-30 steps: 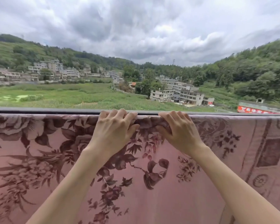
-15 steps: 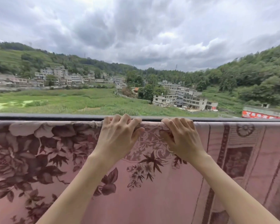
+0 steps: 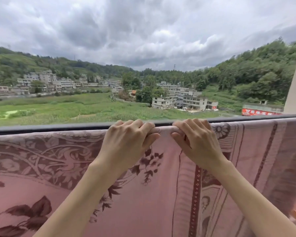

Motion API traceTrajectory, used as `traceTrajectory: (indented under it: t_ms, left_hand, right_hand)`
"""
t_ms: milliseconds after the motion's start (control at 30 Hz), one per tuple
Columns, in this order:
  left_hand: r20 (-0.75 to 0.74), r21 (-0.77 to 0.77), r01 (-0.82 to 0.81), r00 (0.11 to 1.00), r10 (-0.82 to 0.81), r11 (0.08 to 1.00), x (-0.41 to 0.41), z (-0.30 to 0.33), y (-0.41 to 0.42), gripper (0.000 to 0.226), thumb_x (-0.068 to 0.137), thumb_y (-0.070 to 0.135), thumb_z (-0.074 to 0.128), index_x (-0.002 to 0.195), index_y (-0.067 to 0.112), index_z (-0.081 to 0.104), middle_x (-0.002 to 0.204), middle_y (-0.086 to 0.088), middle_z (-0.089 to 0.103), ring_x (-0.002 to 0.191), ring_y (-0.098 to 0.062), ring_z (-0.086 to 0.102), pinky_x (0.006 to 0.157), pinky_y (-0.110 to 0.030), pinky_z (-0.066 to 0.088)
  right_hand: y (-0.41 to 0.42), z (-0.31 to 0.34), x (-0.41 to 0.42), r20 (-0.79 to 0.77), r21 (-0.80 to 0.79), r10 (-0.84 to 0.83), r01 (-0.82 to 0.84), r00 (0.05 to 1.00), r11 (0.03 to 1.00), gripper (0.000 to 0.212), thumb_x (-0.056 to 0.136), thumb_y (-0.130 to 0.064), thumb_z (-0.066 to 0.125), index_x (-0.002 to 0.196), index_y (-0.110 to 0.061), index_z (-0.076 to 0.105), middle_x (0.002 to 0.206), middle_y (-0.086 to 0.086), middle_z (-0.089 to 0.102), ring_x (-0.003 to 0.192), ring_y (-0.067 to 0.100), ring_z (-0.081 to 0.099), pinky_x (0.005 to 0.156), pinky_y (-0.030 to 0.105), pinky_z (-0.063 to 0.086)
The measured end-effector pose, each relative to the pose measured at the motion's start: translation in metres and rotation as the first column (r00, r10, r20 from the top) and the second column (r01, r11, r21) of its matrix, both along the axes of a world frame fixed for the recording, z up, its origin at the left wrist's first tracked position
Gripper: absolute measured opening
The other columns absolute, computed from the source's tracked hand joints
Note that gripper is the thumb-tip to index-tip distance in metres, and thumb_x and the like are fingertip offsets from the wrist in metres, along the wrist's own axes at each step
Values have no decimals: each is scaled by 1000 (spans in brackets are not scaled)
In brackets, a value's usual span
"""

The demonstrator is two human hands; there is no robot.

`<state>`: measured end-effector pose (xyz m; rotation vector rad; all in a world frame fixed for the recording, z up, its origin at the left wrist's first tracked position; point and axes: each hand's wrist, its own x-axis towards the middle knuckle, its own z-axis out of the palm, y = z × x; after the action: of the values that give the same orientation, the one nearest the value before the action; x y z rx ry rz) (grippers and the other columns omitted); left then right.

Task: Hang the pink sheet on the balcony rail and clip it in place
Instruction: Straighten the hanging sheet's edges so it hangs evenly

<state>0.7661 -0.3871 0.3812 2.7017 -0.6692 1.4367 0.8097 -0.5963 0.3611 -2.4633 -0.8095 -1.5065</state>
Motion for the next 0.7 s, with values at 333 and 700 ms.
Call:
traceTrajectory:
  t_ms: [333,700]
  left_hand:
    - [-79,-8,15,997,-16,1000,21,2,-119,44,91,48,30,112,26,61,89,6,67,74,-16,66,61,-28,45]
    - [-119,-70,-77,991,68,995,56,-3,-279,37,89,40,51,119,19,58,103,-5,66,90,-27,63,81,-42,45]
  right_hand:
    - [-134,-7,22,-58,10,-104,104,993,994,45,94,-51,32,118,-17,49,107,4,62,101,24,53,100,35,25]
    - [-299,-5,58,-196,-63,-180,171,964,983,53,92,-54,33,134,-23,43,126,1,56,121,22,47,110,43,23]
